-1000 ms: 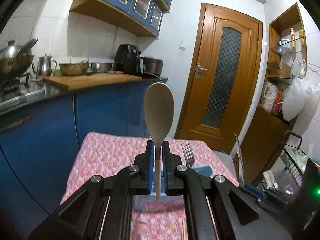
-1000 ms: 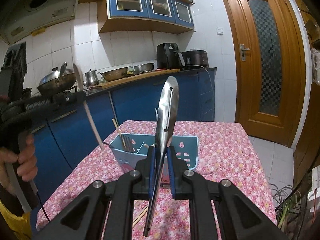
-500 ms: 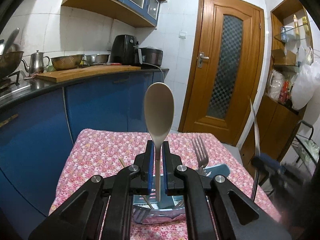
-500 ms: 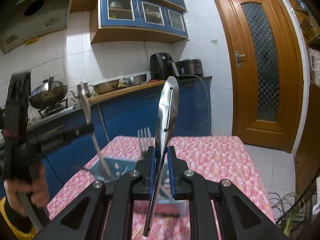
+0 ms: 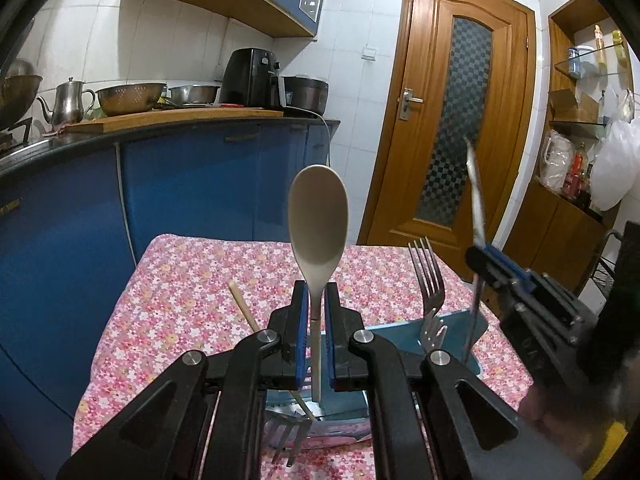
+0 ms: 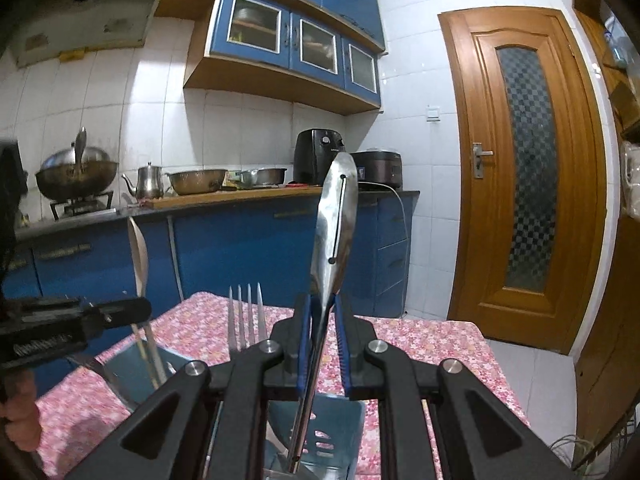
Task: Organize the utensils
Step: 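Lift the spoon and knife and carry both over the blue box, then open both tools to drop the spoon and knife into the box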
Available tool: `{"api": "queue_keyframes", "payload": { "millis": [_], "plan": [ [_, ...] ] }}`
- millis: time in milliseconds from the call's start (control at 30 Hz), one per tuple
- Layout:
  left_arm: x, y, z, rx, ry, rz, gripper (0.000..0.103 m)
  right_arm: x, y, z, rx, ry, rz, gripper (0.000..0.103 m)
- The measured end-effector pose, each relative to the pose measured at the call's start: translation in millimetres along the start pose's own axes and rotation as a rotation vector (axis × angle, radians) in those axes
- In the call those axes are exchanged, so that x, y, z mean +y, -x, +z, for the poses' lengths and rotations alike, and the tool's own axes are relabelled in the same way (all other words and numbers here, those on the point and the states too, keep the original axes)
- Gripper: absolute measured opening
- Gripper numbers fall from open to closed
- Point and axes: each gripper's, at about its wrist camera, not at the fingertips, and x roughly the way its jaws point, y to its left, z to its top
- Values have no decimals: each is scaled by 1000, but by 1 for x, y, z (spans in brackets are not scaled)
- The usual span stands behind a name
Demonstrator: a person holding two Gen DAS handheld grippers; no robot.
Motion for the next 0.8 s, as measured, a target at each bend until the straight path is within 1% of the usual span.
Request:
{"api": "queue_keyframes", "payload": {
  "millis": [267,567,700,767,800],
  "plan": [
    [5,-8,-7,19,18,-4,6,-4,-8,-24,40,13,-1,14],
    [0,-10,-13,41,5,-10,6,-2,-4,-26,61,26,12,14],
    [-3,-9,-14,52,-7,-13,6,-2,-2,-27,86,21,26,14],
    [-4,-8,-14,57,-8,-13,8,-2,-1,-28,96,11,40,14],
    [-5,-7,-14,59,-6,-14,13,-2,0,-28,100,6,46,14]
  ]
}}
